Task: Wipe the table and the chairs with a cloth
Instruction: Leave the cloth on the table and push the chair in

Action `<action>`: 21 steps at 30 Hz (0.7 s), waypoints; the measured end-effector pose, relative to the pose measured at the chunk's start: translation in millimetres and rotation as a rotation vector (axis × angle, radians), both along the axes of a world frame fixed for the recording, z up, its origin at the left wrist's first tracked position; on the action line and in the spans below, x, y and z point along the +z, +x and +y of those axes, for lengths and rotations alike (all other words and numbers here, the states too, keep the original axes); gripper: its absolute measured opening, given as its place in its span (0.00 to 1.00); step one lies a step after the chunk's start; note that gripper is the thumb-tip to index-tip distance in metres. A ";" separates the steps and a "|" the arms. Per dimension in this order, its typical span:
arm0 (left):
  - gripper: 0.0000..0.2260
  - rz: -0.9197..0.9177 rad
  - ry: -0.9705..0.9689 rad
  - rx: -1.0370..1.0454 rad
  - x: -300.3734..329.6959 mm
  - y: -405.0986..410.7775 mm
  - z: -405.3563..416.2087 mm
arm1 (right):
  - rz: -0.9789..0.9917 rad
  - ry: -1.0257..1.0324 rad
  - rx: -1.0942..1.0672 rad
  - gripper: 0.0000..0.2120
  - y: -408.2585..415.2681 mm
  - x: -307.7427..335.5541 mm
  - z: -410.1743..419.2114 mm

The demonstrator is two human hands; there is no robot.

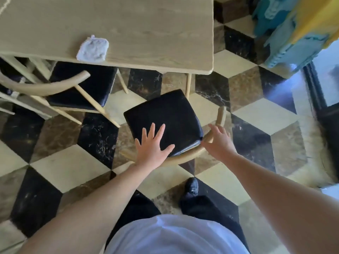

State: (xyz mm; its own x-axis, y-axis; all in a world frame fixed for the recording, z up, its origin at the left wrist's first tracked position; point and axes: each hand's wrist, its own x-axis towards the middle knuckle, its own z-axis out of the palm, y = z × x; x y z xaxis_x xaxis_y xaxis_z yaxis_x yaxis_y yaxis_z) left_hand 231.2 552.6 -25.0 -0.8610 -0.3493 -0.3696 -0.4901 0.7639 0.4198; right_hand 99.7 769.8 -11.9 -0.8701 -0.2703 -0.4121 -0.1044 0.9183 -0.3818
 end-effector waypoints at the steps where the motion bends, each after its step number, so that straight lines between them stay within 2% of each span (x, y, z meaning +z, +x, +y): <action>1: 0.36 -0.026 -0.053 -0.018 -1.2 3.7 8.3 | 0.014 0.039 0.058 0.32 -5.3 -1.6 9.2; 6: 0.34 -0.080 -0.280 -0.044 -6.0 8.5 46.0 | 0.173 0.206 0.461 0.31 -53.2 -15.4 38.0; 11: 0.29 -0.257 -0.301 -0.007 -13.8 16.2 58.9 | 0.208 0.303 0.651 0.28 -74.8 -28.7 53.2; 14: 0.26 -0.371 -0.158 0.239 -17.1 27.6 63.7 | 0.074 0.317 0.490 0.23 -83.4 -27.9 60.7; 16: 0.31 -0.407 -0.014 0.453 -18.6 32.0 65.3 | -0.034 0.245 0.307 0.23 -92.9 -25.9 62.0; 21: 0.49 -0.208 0.443 1.144 -20.4 27.8 49.9 | -0.258 -0.039 0.004 0.27 -122.1 -29.6 55.5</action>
